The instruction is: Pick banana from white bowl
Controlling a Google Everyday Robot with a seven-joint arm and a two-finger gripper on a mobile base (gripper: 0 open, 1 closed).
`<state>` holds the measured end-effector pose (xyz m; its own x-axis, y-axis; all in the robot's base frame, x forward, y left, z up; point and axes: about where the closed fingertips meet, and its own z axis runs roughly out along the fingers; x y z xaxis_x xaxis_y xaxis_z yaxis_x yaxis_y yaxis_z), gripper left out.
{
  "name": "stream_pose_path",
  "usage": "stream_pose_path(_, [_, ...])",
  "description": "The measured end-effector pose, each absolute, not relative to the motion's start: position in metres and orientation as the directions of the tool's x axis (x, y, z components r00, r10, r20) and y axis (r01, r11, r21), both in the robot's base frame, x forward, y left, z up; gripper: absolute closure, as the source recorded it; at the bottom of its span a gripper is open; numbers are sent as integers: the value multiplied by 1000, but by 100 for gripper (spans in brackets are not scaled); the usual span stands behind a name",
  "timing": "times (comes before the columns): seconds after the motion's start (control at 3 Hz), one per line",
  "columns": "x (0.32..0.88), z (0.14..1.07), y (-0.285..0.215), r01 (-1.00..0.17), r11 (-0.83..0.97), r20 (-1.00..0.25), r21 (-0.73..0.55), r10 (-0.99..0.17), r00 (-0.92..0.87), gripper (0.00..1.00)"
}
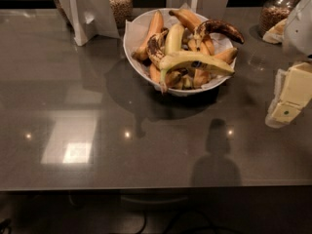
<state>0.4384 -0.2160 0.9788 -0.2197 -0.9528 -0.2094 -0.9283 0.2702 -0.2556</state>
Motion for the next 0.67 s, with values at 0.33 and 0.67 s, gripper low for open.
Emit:
stream_pose_path(0.33, [438,979,-216,-928,270,-210,-256,-953,-220,0])
stream_pose_path(0.67, [449,981,-206,-923,245,-247,-295,-953,-174,0])
